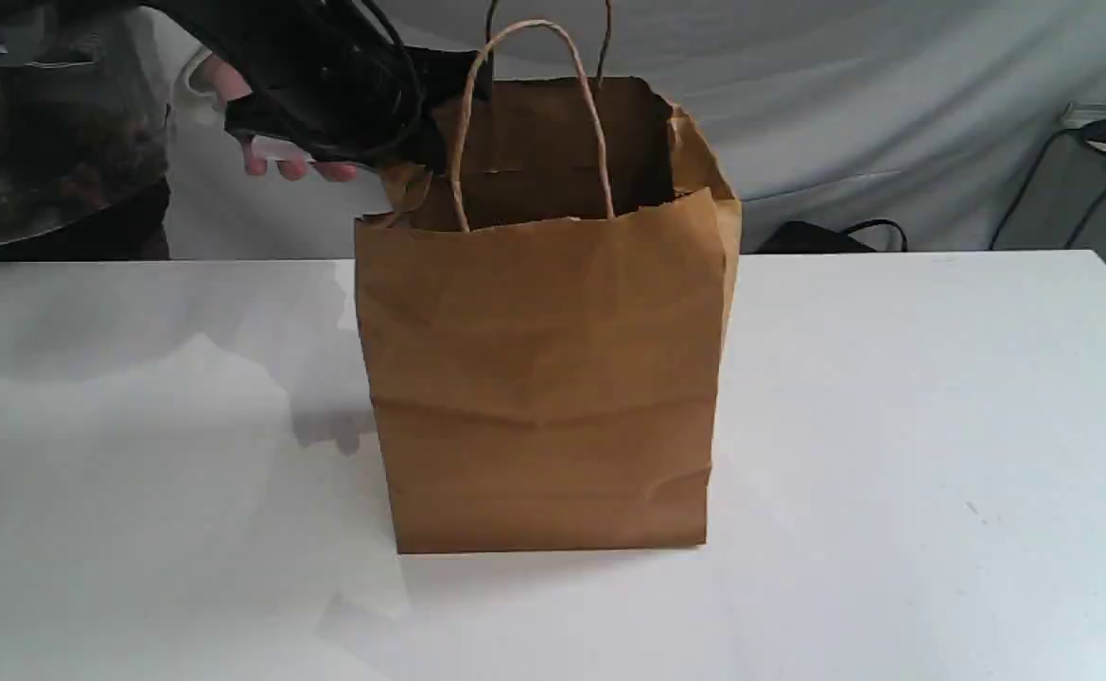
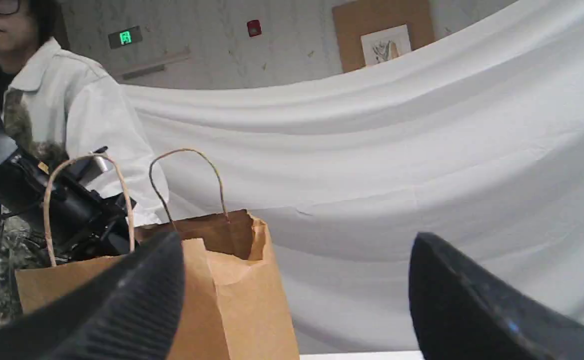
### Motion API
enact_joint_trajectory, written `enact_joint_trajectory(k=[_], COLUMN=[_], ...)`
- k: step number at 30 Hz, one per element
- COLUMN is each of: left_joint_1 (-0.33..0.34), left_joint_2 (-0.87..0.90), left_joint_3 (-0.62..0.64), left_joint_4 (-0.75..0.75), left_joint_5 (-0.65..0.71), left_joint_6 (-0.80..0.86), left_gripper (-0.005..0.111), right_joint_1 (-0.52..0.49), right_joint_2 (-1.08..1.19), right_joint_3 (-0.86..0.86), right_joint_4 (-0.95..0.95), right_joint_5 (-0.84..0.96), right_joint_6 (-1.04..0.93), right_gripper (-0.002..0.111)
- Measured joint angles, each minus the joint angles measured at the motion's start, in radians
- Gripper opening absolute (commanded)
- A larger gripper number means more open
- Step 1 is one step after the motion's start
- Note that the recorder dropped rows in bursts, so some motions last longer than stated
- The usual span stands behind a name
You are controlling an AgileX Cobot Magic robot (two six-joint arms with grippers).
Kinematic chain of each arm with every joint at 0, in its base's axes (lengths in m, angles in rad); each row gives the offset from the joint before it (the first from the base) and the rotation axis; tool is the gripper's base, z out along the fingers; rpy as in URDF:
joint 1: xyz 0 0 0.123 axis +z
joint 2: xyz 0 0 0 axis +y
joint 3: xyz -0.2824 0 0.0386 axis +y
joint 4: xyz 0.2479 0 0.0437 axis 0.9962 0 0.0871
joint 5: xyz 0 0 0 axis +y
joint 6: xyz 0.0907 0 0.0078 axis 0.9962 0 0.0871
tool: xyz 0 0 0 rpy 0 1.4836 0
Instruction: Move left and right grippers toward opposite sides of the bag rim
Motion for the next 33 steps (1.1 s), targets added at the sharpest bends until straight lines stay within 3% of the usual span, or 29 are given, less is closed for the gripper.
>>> enact_joint_trajectory(k=[1,3,4,25,33], left_joint_1=[0.0,0.0,0.0,0.0,0.0], left_joint_2=[0.0,0.0,0.0,0.0,0.0], left_joint_3=[0.0,0.0,0.0,-0.004,-0.004], left_joint_4=[0.0,0.0,0.003,0.004,0.004], left_joint_5=[0.005,0.019,0.025,0.06,0.056], left_joint_6=[0.0,-0.001,-0.001,0.006,0.01], left_gripper=[0.02,0.002,0.0,0.0,0.0], right_joint_1=[0.0,0.0,0.0,0.0,0.0], right_joint_2=[0.0,0.0,0.0,-0.002,0.016], right_joint_3=[0.0,0.0,0.0,-0.002,-0.135], right_joint_4=[0.002,0.017,0.023,0.035,0.038], right_joint_5=[-0.007,-0.017,-0.023,-0.343,-0.359], right_joint_6=[0.0,0.0,0.002,0.004,-0.005], right_gripper=[0.063,0.063,0.063,0.063,0.063])
